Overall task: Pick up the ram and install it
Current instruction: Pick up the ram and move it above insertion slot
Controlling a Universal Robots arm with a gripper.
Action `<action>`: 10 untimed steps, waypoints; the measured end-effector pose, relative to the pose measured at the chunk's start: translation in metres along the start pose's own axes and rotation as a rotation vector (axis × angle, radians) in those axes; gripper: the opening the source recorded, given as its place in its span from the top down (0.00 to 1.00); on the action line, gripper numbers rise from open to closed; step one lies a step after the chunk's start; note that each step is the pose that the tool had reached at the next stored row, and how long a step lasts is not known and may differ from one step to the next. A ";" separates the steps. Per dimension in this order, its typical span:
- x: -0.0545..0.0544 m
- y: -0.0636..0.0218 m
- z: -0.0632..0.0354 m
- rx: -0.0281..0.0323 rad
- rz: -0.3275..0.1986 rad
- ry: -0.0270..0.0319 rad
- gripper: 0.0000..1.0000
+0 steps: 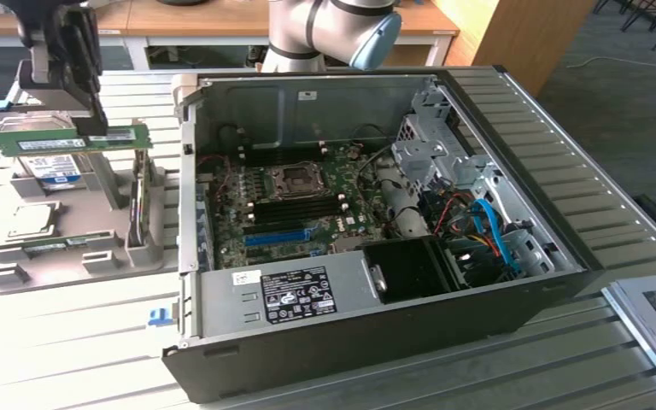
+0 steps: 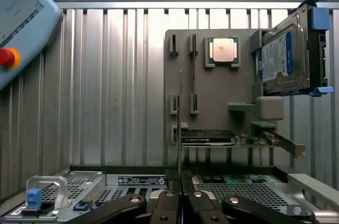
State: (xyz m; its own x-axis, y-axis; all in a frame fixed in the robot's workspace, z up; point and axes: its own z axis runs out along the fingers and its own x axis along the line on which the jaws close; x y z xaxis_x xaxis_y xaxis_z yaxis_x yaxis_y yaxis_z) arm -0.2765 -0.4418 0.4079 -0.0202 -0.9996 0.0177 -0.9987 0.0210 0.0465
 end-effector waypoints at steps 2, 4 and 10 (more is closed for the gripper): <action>0.000 -0.0035 -0.0001 0.0001 0.000 0.0000 0.88; 0.000 -0.0066 -0.0003 0.0000 0.000 0.0000 0.88; 0.000 -0.0157 -0.0008 0.0000 0.000 0.0001 0.88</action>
State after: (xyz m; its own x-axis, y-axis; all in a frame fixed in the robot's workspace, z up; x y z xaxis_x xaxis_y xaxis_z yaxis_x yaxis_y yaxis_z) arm -0.2608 -0.4418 0.4080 -0.0202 -0.9996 0.0178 -0.9987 0.0210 0.0465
